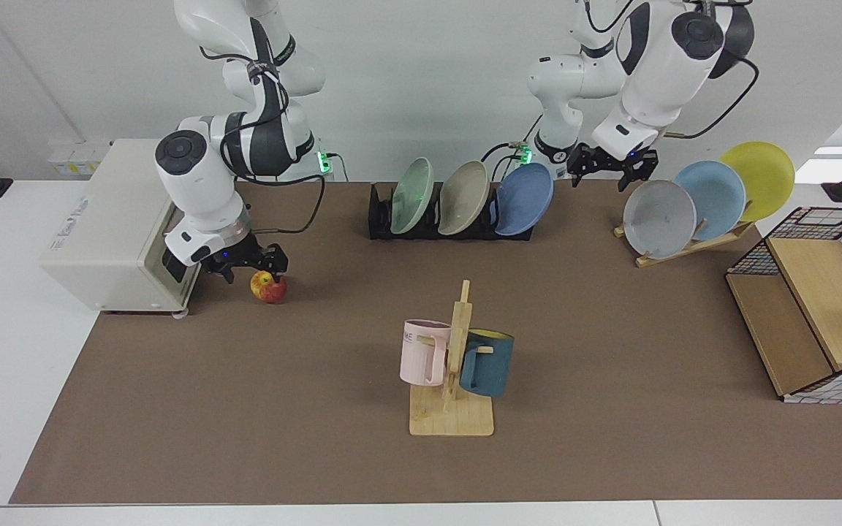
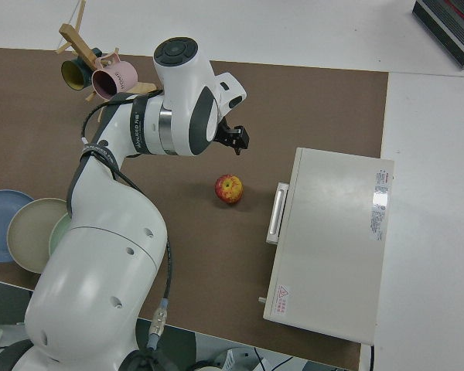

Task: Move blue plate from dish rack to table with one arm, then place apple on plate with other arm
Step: 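Grasp the blue plate rim in the rack with the left gripper, then lift the blue plate out of the rack with the left gripper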

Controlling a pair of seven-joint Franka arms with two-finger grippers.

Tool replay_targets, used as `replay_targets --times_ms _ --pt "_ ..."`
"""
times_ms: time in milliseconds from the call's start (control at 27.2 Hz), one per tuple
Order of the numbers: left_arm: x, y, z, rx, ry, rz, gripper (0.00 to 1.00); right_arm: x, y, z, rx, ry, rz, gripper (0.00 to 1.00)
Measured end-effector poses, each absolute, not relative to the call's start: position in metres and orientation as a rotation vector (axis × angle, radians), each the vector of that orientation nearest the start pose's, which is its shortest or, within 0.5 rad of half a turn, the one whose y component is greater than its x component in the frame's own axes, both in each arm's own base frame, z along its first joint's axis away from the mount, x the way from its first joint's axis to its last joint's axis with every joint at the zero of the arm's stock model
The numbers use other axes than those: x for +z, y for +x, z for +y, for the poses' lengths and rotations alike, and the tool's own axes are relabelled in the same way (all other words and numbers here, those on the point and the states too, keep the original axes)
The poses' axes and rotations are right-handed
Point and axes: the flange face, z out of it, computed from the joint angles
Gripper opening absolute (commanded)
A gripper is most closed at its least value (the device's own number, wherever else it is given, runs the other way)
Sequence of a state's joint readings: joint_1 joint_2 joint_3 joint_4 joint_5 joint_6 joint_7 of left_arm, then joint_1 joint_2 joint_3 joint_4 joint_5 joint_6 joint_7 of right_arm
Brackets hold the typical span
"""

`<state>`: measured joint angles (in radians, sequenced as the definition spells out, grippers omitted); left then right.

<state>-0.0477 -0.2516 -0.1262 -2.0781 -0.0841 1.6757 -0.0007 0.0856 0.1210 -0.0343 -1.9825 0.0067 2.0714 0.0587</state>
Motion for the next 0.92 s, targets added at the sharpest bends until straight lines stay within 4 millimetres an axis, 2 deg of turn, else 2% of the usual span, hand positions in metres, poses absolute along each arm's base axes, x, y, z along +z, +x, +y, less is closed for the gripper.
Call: replay_targets --times_ms 147,294,624,697,734,771,807,881,917 --pt "0.485 0.438 -0.104 0.269 -3.179 0.261 0.99 0.387 0.573 0.03 0.066 -3.142 0.027 1.0" --pt "0.459 0.423 -0.111 0.31 -3.183 0.277 0.99 0.377 0.569 0.03 0.075 -3.143 0.031 1.0" --pt "0.422 0.395 -0.126 0.426 -3.195 0.321 0.97 0.349 0.557 0.029 0.081 -3.143 0.031 1.0" --pt "0.415 0.388 -0.13 0.448 -3.184 0.335 0.88 0.344 0.556 0.029 0.089 -3.144 0.032 1.0" --pt "0.412 0.386 -0.131 0.458 -3.18 0.34 0.77 0.341 0.555 0.029 0.095 -3.144 0.032 1.0" --pt "0.409 0.383 -0.132 0.466 -3.176 0.345 0.53 0.338 0.555 0.029 0.103 -3.144 0.032 1.0" --pt "0.408 0.381 -0.133 0.471 -3.172 0.349 0.37 0.335 0.554 0.029 0.111 -3.144 0.032 1.0" --pt "0.407 0.376 -0.136 0.483 -3.163 0.361 0.27 0.33 0.554 0.029 0.116 -3.145 0.032 1.0" --pt "0.407 0.374 -0.139 0.493 -3.157 0.37 0.27 0.328 0.553 0.029 0.113 -3.145 0.032 1.0"
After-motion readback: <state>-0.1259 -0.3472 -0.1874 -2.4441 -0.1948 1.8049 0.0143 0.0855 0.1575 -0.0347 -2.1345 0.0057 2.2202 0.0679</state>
